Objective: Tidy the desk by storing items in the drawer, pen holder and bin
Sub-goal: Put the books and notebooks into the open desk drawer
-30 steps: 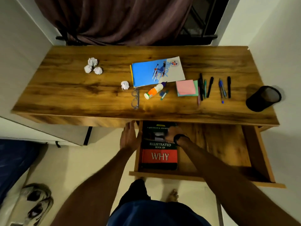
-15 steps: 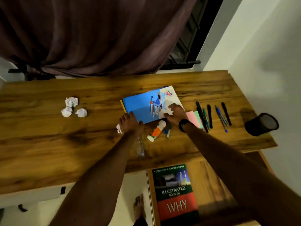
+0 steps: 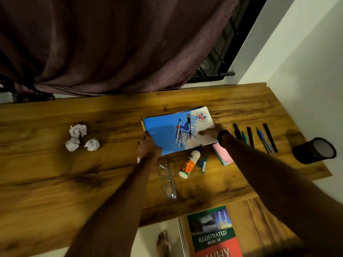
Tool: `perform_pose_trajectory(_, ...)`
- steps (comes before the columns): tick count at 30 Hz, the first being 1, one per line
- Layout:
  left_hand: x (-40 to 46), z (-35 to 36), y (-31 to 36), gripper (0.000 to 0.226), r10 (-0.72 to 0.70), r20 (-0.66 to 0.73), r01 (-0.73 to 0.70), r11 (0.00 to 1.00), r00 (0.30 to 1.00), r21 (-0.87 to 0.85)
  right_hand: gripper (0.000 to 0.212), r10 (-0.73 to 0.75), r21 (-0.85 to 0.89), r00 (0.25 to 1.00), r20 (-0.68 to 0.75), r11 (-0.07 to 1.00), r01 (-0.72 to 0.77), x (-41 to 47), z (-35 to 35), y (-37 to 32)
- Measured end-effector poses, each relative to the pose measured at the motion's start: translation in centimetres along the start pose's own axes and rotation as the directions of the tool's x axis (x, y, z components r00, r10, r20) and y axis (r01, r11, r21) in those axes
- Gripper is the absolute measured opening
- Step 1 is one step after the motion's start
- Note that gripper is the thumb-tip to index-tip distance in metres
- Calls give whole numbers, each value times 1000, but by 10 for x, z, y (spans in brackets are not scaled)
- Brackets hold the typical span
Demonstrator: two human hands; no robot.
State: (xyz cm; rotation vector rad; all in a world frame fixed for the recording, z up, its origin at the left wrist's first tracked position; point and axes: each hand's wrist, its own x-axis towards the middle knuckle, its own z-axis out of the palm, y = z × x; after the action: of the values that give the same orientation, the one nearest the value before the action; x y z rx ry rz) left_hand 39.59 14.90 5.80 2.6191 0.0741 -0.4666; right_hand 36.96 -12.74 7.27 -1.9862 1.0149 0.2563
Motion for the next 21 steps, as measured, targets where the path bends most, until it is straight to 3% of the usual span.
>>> perform_pose_trajectory(2, 8, -2, -3, 63, 2, 23, -3, 1000, 1000, 13, 68, -10, 118, 999, -50, 993, 16, -10, -1, -2)
perform_pose_trajectory(5, 13, -4, 2, 72, -48, 97, 53, 997, 994, -48, 55, -115, 272, 991, -72, 953, 131, -15, -4, -12)
perform_pose_trajectory(7, 7, -6, 8, 76, -35, 4, 35, 991, 999, -132, 44, -205, 403, 977, -66, 890, 214, -24, -15, -22)
perform_pose_trajectory(9, -6, -11, 16, 70, -7, -181, -24, 985, 983, -169, 35, -255, 531, 964, -73, 808, 254, -36, -31, -24)
perform_pose_trajectory(12, -31, -16, 44, 70, -52, -317, -38, 962, 947, -271, 36, -202, 752, 973, -114, 623, 217, -51, -55, -12)
perform_pose_trajectory(13, -36, -13, 53, 79, -106, -288, -8, 930, 952, -368, 40, -184, 809, 974, -129, 549, 211, -59, -63, -6)
perform_pose_trajectory(15, -59, -16, 81, 89, -154, 52, 156, 811, 987, -563, 52, -149, 886, 978, -144, 421, 195, -75, -79, 6)
perform_pose_trajectory(17, -94, -17, 108, 91, 15, 435, 342, 594, 900, -728, 54, -150, 928, 978, -142, 323, 184, -93, -92, 19)
perform_pose_trajectory(18, -116, -17, 124, 88, 115, 486, 365, 519, 867, -773, 54, -167, 940, 976, -137, 290, 181, -106, -98, 29)
perform_pose_trajectory(21, -170, -3, 159, 69, 283, 417, 341, 282, 864, -897, 53, -220, 962, 967, -127, 210, 174, -140, -108, 71)
